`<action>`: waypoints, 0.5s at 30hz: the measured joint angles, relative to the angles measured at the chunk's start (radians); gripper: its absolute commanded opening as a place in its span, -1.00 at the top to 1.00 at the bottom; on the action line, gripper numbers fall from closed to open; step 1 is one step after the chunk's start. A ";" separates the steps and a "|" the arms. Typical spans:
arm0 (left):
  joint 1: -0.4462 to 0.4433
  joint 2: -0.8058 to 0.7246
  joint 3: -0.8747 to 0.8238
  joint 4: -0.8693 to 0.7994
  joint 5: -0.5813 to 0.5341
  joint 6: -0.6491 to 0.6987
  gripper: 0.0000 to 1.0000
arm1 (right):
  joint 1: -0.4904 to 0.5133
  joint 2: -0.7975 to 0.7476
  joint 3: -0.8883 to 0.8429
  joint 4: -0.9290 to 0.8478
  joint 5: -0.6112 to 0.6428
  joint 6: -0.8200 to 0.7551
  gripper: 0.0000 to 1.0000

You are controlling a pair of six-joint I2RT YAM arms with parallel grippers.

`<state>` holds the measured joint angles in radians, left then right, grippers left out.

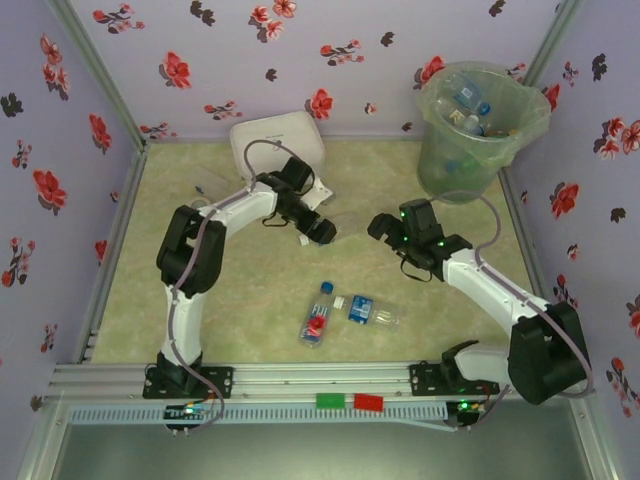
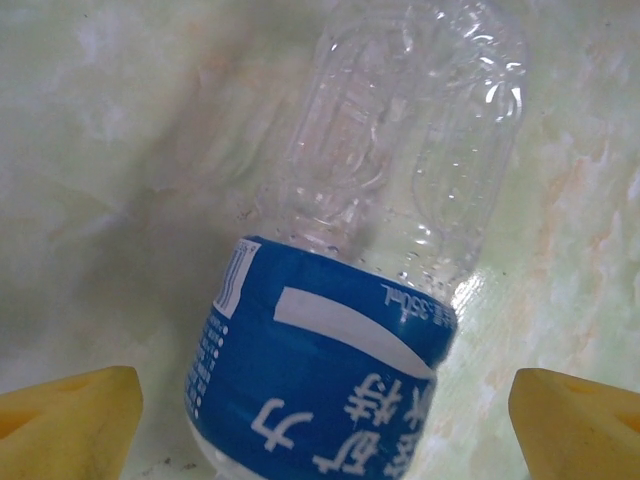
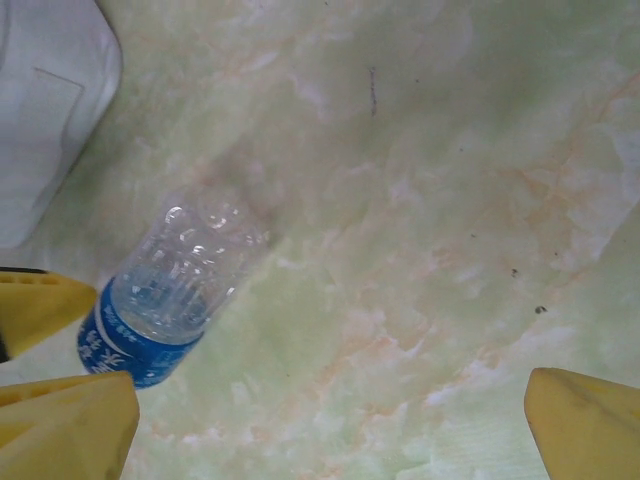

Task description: Put the plastic bottles in the bin

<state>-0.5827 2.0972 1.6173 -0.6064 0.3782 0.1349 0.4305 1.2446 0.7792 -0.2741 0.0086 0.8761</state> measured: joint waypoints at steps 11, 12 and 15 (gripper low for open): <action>-0.021 0.076 0.043 -0.005 0.000 0.004 -0.62 | 0.000 -0.011 -0.018 0.046 0.000 0.018 -0.99; -0.022 0.079 0.043 -0.006 0.000 0.003 -0.55 | 0.000 -0.011 -0.021 0.049 0.000 0.019 -0.99; -0.023 0.081 0.043 -0.011 0.000 0.004 -0.29 | 0.000 -0.011 -0.025 0.058 0.000 0.023 -0.97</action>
<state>-0.6052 2.1780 1.6600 -0.6170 0.3786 0.1390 0.4305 1.2339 0.7544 -0.2165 0.0086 0.8986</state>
